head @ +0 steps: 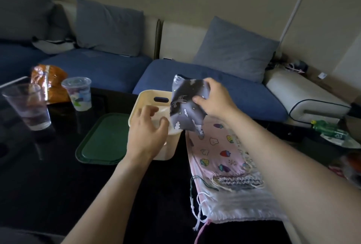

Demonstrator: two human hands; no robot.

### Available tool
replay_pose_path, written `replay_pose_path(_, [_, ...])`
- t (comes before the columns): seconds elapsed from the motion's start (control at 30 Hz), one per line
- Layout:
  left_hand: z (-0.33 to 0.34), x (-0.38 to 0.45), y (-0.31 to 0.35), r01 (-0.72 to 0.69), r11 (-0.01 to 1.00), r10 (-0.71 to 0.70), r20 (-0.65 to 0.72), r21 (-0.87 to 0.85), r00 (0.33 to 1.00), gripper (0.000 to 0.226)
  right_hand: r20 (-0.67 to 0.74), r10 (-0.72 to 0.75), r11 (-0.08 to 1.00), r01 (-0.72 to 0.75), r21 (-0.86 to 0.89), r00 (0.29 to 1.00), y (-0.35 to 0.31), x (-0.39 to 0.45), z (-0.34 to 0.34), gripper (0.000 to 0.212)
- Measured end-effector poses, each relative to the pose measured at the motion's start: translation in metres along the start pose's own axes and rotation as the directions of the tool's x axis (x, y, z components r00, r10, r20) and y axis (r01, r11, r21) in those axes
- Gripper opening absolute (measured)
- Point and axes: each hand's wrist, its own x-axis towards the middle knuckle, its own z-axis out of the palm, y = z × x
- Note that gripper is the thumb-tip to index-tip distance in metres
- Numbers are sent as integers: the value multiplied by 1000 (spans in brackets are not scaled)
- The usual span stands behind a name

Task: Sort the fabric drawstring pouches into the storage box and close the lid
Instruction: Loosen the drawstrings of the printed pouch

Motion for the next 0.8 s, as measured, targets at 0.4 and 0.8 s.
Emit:
replay_pose_path(0.4, [-2,22,-34,-31,922,-34,162,386,986,24,279,-141,718,292,-632,950,-61,72,99,65])
replay_pose_path(0.8, [2,28,-33,13,944,-73,169,330,983,24,331,186,792,58,-608,925,-62,76,111,22])
